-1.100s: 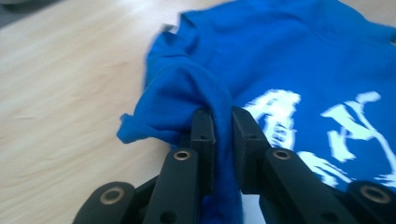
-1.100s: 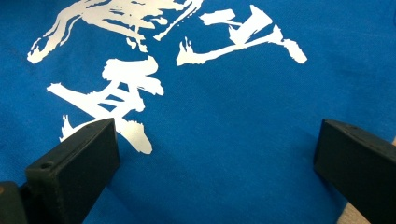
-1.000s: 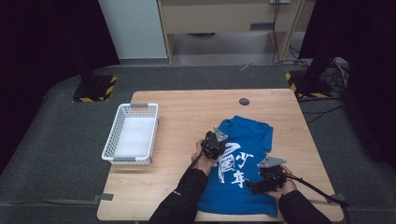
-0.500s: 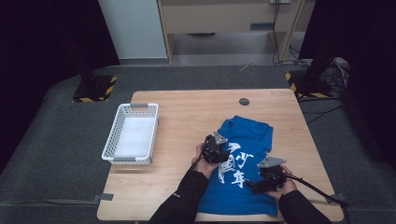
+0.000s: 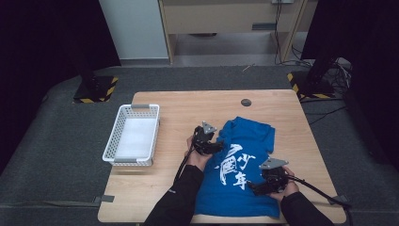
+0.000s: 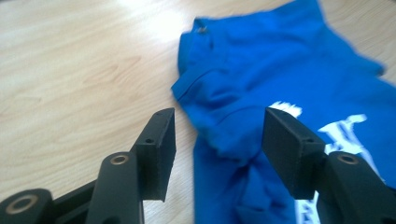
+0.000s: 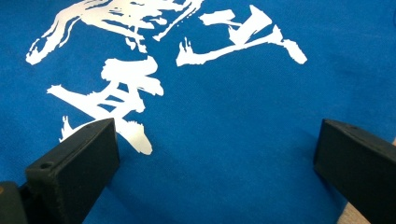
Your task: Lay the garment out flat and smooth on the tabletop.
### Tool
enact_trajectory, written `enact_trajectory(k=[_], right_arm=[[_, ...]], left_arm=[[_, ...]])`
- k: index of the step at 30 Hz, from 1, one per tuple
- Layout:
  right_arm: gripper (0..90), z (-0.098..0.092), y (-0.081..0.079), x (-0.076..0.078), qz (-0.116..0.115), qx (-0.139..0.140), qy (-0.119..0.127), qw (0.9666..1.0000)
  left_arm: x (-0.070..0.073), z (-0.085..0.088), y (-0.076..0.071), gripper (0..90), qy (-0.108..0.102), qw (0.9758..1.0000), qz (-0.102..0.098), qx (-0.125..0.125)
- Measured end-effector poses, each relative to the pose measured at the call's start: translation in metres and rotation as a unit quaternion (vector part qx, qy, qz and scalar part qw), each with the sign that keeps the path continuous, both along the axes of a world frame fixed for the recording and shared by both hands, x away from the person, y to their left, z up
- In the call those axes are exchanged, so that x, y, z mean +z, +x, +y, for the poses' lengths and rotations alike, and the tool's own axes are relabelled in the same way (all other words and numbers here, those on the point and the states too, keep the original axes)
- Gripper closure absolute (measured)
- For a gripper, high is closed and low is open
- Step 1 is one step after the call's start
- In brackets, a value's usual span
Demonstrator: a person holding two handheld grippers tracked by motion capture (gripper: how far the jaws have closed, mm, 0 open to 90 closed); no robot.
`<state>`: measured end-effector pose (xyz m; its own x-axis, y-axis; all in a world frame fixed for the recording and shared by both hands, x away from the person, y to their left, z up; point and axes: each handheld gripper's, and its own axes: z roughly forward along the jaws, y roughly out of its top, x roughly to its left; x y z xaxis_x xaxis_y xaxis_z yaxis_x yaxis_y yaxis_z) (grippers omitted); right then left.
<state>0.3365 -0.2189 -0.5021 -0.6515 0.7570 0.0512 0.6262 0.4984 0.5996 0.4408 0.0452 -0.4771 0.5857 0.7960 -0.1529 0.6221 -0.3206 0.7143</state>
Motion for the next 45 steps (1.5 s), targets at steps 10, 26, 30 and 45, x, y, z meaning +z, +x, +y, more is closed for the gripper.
enact_trajectory(k=[10, 26, 30, 45], right_arm=[[0.4, 0.000, 0.000, 0.000, 0.000, 0.000, 0.000, 1.0000], [0.4, 0.000, 0.000, 0.000, 0.000, 0.000, 0.000, 1.0000], [0.4, 0.000, 0.000, 0.000, 0.000, 0.000, 0.000, 1.0000], [0.4, 0.000, 0.000, 0.000, 0.000, -0.001, 0.000, 1.0000]], left_arm=[[-0.013, -0.011, 0.003, 61.3, -0.009, 0.9996, 0.026, -0.009], [-0.006, -0.014, -0.001, 85.4, 0.007, 0.9998, 0.005, -0.015], [0.007, 0.001, 0.004, 85.4, 0.009, 0.9999, -0.011, 0.002], [0.034, 0.065, 0.038, 85.1, 0.117, 0.9897, -0.030, 0.077]])
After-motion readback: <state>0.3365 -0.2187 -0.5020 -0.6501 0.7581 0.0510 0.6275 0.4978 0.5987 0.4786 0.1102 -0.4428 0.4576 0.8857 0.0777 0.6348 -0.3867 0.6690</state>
